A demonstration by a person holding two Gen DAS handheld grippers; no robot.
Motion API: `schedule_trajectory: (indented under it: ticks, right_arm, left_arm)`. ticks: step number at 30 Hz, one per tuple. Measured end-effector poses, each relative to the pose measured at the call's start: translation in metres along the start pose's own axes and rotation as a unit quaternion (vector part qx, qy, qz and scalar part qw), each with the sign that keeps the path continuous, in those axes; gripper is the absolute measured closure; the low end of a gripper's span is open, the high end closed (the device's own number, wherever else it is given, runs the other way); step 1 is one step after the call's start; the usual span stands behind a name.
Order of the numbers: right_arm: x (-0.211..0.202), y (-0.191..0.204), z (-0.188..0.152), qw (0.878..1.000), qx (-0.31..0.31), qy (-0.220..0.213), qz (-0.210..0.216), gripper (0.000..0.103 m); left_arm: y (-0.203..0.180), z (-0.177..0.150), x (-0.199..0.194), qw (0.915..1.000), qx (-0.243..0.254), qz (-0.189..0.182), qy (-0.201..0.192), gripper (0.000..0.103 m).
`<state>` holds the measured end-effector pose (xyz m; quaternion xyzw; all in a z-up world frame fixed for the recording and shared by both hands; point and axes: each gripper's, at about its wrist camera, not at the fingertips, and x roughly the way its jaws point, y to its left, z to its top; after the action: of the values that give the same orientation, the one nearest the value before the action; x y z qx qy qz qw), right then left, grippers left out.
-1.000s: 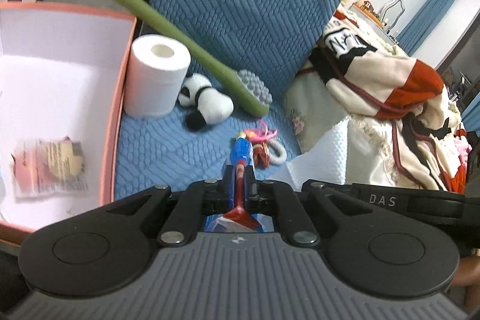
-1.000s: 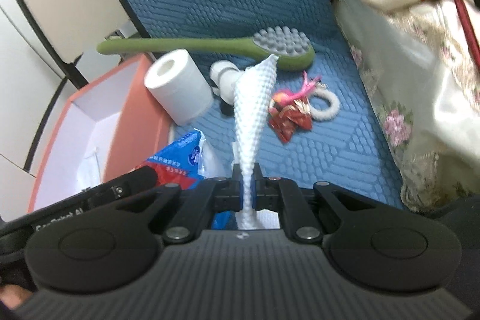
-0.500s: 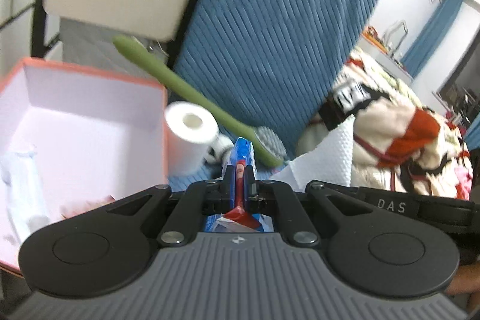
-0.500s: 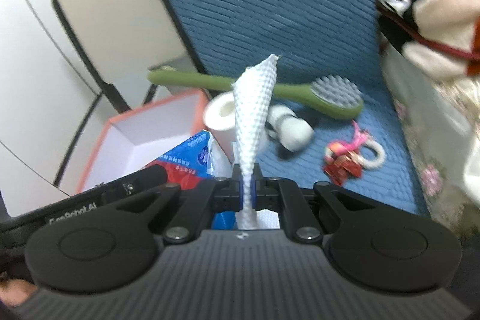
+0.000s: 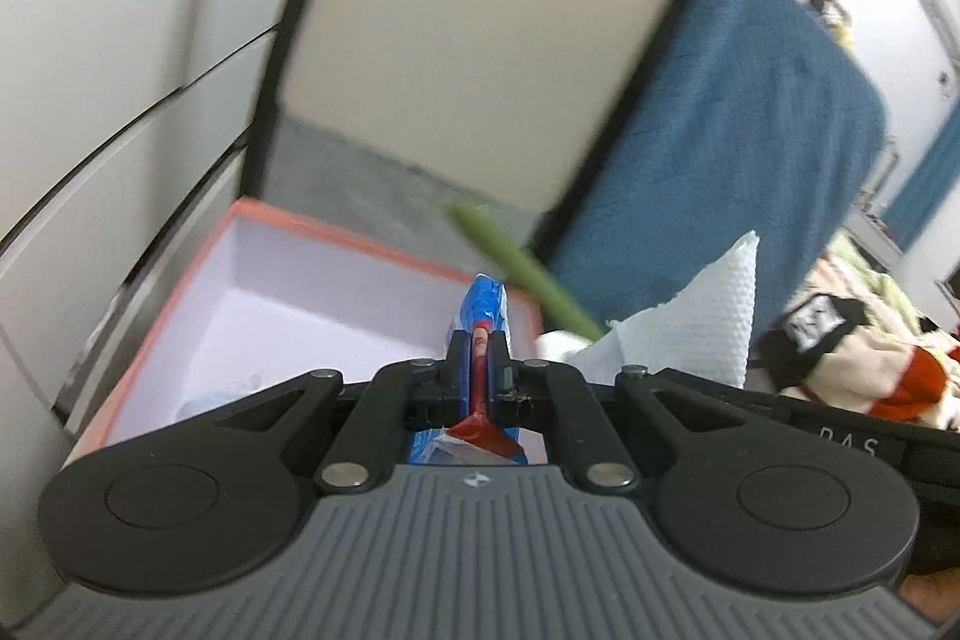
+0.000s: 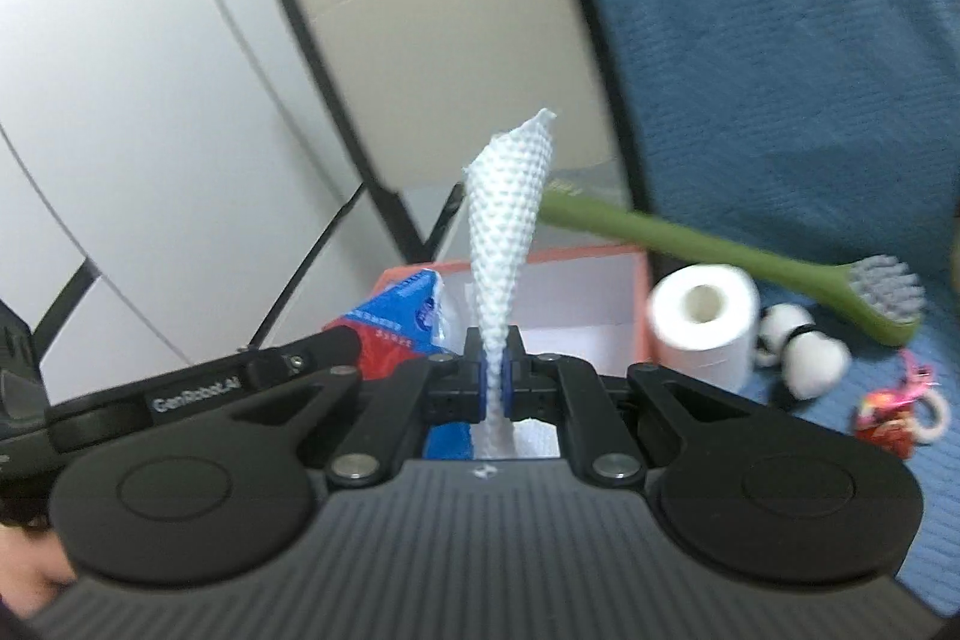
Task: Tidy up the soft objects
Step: 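Carry the blue packet with the left gripper while the right gripper carries the cloth to the pink box, then open the left gripper over the pink box while the right gripper releases the cloth inside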
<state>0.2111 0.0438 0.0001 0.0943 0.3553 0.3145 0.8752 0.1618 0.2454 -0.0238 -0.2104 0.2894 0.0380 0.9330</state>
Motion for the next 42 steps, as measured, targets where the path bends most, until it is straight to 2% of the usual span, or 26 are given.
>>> schedule_trajectory:
  ticks: [6,10,13,18,20,21,22,23,24,32,42]
  right_arm:
    - [0.067,0.014,-0.023,0.998,-0.009,0.065,0.001,0.094]
    - [0.106,0.009,-0.047,0.993,-0.013,0.113,-0.016,0.093]
    - [0.121,0.004,-0.059,0.991,-0.012,0.134,-0.027,0.093]
    - [0.125,0.004,-0.060,0.990,-0.006,0.139,-0.026,0.092]
    - [0.122,0.003,-0.057,0.990,-0.003,0.136,-0.029,0.083]
    - [0.119,0.004,-0.056,0.991,-0.006,0.132,-0.037,0.075]
    - [0.114,0.005,-0.055,0.991,-0.008,0.126,-0.041,0.055]
    - [0.110,0.004,-0.054,0.992,-0.005,0.119,-0.039,0.039]
    - [0.105,0.002,-0.051,0.993,0.002,0.111,-0.033,0.034]
    - [0.052,-0.004,-0.032,0.998,-0.005,0.051,-0.027,0.034]
    - [-0.021,-0.023,-0.019,0.998,-0.022,-0.014,-0.051,0.034]
  left_arm:
    - [0.052,-0.011,0.020,0.9981,-0.024,0.040,0.040,0.097]
    - [0.080,-0.024,0.036,0.9945,-0.027,0.067,0.076,0.097]
    - [0.097,-0.031,0.045,0.9908,-0.040,0.076,0.104,0.097]
    - [0.104,-0.030,0.051,0.9893,-0.042,0.078,0.115,0.096]
    - [0.103,-0.031,0.050,0.9901,-0.032,0.072,0.116,0.094]
    - [0.100,-0.030,0.051,0.9905,-0.028,0.070,0.115,0.086]
    - [0.098,-0.030,0.050,0.9906,-0.026,0.070,0.115,0.079]
    - [0.095,-0.032,0.048,0.9907,-0.024,0.070,0.114,0.063]
    - [0.092,-0.031,0.045,0.9908,-0.023,0.072,0.112,0.058]
    - [0.059,-0.017,0.017,0.9949,-0.005,0.069,0.073,0.058]
    - [-0.007,-0.011,-0.007,0.9986,0.020,0.028,0.040,0.058]
